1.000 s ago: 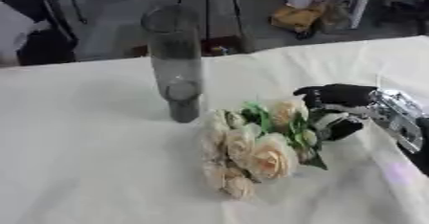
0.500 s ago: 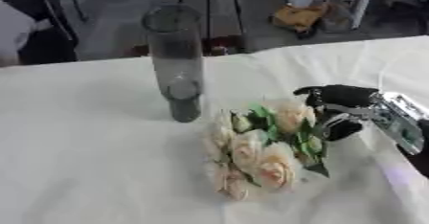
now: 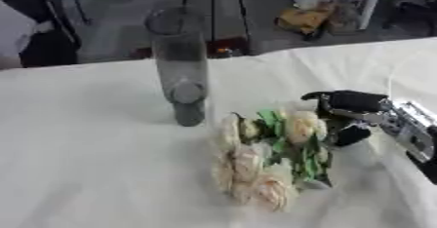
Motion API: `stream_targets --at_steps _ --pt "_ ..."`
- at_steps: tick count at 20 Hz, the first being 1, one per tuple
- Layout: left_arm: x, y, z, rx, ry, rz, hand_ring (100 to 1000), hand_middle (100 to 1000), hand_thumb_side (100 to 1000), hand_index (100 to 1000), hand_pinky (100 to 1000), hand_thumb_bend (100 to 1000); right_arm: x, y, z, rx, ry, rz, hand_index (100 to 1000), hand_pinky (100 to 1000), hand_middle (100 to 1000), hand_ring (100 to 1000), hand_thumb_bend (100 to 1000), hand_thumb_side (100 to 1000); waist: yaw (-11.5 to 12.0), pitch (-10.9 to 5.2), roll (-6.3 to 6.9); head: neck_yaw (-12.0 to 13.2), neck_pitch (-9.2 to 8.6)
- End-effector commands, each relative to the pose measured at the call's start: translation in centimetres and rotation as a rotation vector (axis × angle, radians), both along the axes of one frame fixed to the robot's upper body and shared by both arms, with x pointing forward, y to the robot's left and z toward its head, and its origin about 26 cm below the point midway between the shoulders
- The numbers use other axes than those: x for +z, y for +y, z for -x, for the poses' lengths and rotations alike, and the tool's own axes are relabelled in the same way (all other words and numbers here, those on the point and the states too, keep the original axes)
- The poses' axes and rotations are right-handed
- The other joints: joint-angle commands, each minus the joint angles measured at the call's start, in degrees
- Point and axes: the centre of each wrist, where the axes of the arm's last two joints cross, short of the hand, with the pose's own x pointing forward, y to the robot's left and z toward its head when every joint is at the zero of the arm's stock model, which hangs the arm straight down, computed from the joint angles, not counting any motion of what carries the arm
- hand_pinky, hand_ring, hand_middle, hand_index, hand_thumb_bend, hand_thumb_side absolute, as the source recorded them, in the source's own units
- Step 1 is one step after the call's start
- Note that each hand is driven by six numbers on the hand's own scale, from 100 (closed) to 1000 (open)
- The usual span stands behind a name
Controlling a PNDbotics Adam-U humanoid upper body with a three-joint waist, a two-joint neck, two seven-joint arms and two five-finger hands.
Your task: Arrange flowers into the vase.
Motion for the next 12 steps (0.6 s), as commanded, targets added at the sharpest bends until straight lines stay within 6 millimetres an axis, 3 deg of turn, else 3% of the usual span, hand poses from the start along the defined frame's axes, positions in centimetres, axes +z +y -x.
stream_targets --at_steps 1,6,12 --pt "0.71 -0.01 0.17 -0.005 -0.026 -0.003 611 751 1000 823 465 100 1.48 -0.87 0.05 -0.022 -0.059 -0.011 141 100 100 1000 110 531 0.05 -0.86 -0.15 -0.08 -0.79" --pt "0.72 -0.01 0.17 -0.005 -0.026 -0.003 609 751 1000 822 464 100 1.22 -0.96 -0.02 -0.020 -0.084 -0.033 106 100 100 1000 100 549 0.12 -0.80 -0.17 -0.38 -0.89" --pt "0.74 -0.02 0.17 -0.004 -0.024 -0.006 602 749 1000 820 452 100 1.21 -0.98 0.00 0.004 -0.136 -0.110 100 100 100 1000 100 670 0.04 -0.75 -0.20 -0.39 -1.05"
